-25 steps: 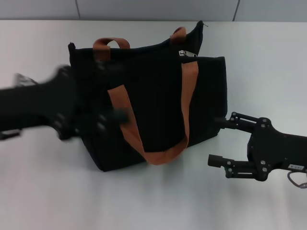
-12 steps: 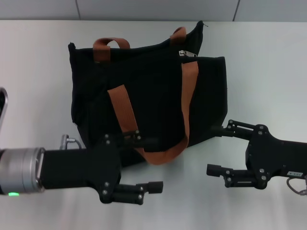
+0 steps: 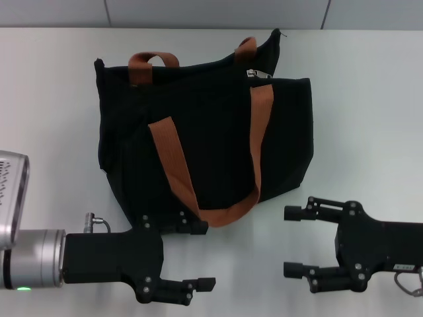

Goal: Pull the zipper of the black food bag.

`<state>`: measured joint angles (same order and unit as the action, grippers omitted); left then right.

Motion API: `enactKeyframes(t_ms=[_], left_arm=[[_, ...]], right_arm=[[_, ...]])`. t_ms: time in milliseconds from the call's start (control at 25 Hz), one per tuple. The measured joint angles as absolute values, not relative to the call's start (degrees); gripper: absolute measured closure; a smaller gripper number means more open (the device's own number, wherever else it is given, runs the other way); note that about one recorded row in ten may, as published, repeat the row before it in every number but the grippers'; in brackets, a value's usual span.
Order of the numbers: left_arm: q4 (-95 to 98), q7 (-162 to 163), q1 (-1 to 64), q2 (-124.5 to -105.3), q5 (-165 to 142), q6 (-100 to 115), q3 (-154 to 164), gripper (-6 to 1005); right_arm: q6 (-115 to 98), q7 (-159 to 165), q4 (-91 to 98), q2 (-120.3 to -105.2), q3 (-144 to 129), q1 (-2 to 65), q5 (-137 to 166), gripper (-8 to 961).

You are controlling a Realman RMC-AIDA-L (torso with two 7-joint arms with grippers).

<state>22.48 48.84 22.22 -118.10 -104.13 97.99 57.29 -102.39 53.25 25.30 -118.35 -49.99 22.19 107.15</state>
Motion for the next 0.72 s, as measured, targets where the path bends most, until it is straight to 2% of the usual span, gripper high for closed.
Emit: enactKeyframes(t_ms=[160,440,720], left_arm=[[22.1,48.7,22.6,-118.03,-105.0,96.8,57.0,174],[21.6,48.9,23.0,-116.45,-104.9,95.8,56.8,174],[21.4,48.9,23.3,-117.1,-104.9,97.0,56.8,174]], right_arm=[[-102.1,52.4,25.3,-118.87,-49.9,21.8,107.8,138],[-102.0,51.7,25.2,-119.03,-50.0,21.4,107.9,139],[-101.6,48.9,23.5,-119.1,-50.0,21.4,108.0,139]])
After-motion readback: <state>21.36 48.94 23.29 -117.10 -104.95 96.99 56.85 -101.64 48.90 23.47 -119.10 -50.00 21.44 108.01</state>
